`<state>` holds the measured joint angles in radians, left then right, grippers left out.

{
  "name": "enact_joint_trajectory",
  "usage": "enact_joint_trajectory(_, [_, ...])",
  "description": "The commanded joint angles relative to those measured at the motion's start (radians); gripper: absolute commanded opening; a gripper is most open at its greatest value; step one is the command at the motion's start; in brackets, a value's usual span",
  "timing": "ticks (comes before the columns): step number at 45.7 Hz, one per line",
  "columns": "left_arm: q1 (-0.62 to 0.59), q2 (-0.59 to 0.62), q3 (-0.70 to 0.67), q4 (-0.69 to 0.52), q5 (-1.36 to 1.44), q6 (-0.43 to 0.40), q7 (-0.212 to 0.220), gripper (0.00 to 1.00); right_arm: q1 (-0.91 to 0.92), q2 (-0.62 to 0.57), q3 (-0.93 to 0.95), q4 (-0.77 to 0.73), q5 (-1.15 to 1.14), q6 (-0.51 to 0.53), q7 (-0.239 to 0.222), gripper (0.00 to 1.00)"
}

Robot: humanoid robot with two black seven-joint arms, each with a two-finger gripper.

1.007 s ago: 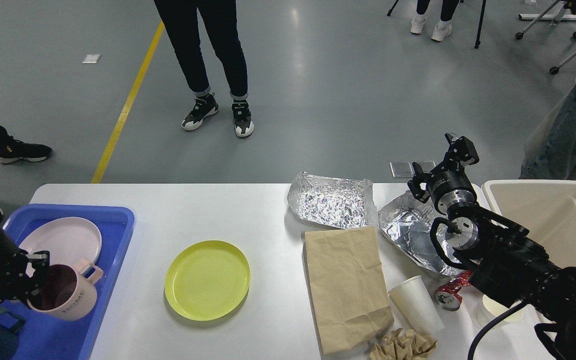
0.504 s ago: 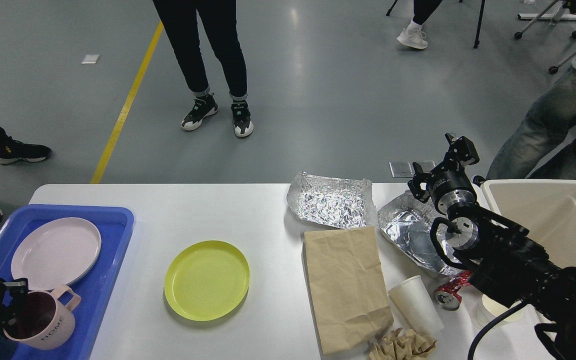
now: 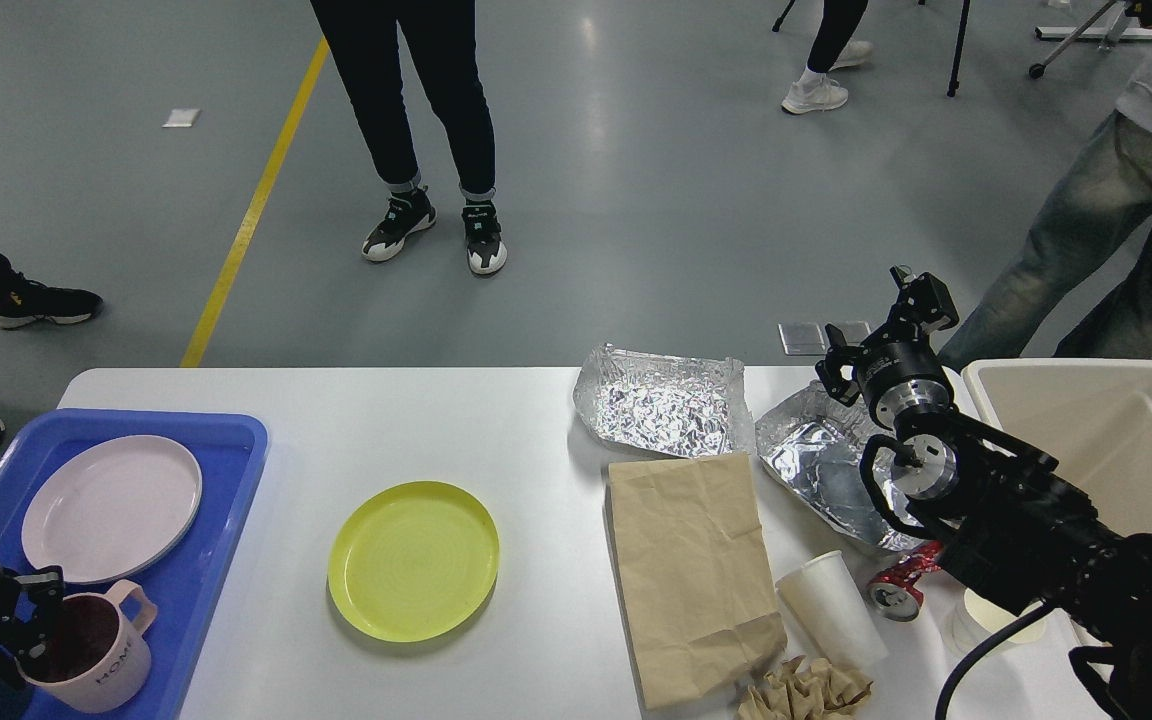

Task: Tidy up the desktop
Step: 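Release the mug and raise the left gripper toward the yellow plate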

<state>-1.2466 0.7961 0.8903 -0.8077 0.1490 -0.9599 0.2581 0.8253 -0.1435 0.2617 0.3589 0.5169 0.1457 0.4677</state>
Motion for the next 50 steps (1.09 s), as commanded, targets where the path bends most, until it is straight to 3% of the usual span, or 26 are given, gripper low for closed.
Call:
enact_joint_trajectory(1, [0.021, -0.003, -0.030, 0.004, 0.003, 0.000, 0.003, 0.19, 0.000, 0.001, -0.001, 0.000, 0.000, 0.000, 0.000, 1.00])
enact_joint_trajectory(7, [0.021, -0.005, -0.030, 0.004, 0.003, 0.000, -0.005, 0.30, 0.000, 0.001, -0.001, 0.000, 0.000, 0.000, 0.000, 1.00])
enact_joint_trajectory(10, [0.015, -0.005, -0.024, 0.004, 0.001, 0.000, -0.007, 0.44, 0.000, 0.001, -0.001, 0.000, 0.000, 0.000, 0.000, 1.00])
enact_joint_trajectory(15, [-0.007, -0.003, -0.004, 0.005, 0.004, 0.000, 0.006, 0.77, 0.000, 0.001, -0.001, 0.000, 0.000, 0.000, -0.001, 1.00])
enact_joint_trajectory(17, [-0.025, -0.003, 0.012, 0.005, 0.006, 0.000, 0.004, 0.83, 0.000, -0.001, 0.001, 0.000, 0.000, 0.000, 0.000, 1.00])
enact_joint_trajectory(35, [-0.304, -0.149, 0.334, 0.001, -0.103, 0.000, -0.040, 0.88, 0.000, -0.001, -0.001, 0.000, 0.000, 0.000, 0.000, 1.00])
enact_joint_trajectory(50, [-0.540, -0.425, 0.515, -0.041, -0.180, 0.000, -0.204, 0.88, 0.000, -0.001, -0.001, 0.000, 0.000, 0.000, 0.000, 1.00])
